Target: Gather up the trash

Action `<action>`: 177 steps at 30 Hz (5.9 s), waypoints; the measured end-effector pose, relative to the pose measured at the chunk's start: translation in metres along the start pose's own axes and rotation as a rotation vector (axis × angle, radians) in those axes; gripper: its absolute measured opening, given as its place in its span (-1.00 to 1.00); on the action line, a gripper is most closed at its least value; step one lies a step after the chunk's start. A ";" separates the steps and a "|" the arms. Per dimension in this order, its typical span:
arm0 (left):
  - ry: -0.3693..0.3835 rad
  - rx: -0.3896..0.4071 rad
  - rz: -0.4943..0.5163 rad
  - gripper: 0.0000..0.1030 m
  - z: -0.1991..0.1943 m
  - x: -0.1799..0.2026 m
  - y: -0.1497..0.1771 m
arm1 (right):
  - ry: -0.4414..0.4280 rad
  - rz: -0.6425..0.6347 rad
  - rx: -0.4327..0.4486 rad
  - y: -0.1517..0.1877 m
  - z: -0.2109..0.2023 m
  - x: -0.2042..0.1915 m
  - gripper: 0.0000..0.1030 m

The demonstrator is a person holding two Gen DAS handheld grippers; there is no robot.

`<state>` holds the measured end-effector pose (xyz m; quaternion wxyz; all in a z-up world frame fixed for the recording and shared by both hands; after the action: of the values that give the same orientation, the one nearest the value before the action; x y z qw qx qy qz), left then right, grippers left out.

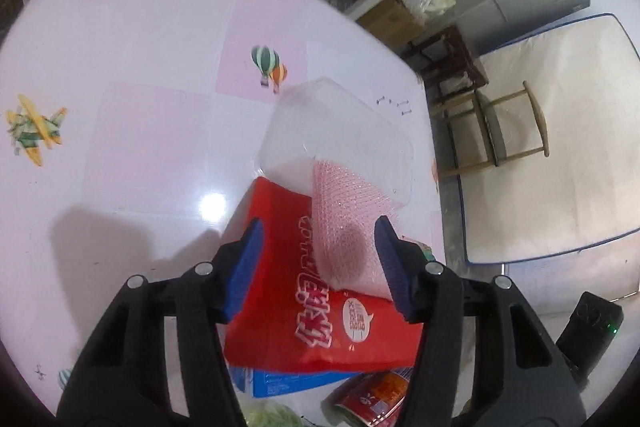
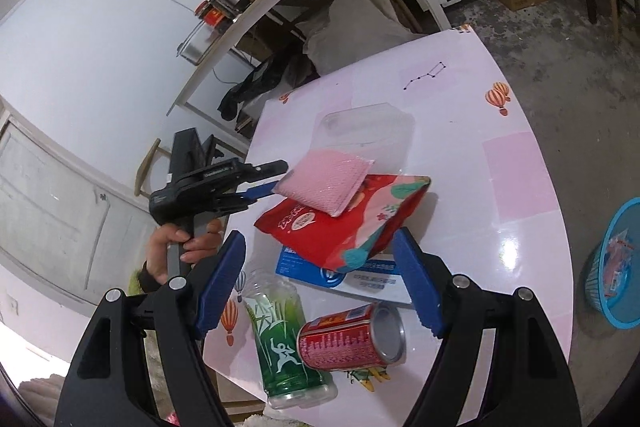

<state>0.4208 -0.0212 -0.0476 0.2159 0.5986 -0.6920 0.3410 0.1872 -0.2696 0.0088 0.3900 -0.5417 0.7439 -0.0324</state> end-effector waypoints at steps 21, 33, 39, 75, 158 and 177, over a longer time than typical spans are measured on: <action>0.153 -0.048 -0.167 -0.59 0.035 -0.021 0.007 | -0.001 0.070 0.010 0.012 -0.009 0.029 0.44; 0.320 0.088 -0.149 -0.64 -0.031 0.003 0.020 | -0.002 0.076 0.031 0.018 -0.024 0.030 0.44; 0.392 0.187 -0.033 -0.64 -0.115 0.011 0.063 | -0.002 0.065 0.041 0.021 -0.032 0.029 0.44; -0.147 0.364 0.084 0.51 -0.182 -0.082 0.325 | -0.036 -0.009 -0.087 0.065 0.007 -0.009 0.44; -0.439 0.298 0.345 0.53 -0.087 -0.056 0.310 | 0.224 -0.333 -0.062 0.086 0.007 -0.151 0.75; -0.468 0.280 0.318 0.53 -0.088 -0.055 0.307 | 0.326 -0.429 0.016 0.082 0.002 -0.150 0.86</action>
<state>0.1223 0.0960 -0.0923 -0.0898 0.5689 -0.7541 0.3156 0.1411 -0.1109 0.0506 0.2534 -0.6717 0.6647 -0.2069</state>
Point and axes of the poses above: each gripper's, at about its wrist camera, not at the fingertips, and z roughly the way its jaws point, x to its right, y to its underside, the point moved 3 cm from there along z, roughly the way its jaws point, and after that the axes turned 8 degrees about y, right-handed, at the moved point
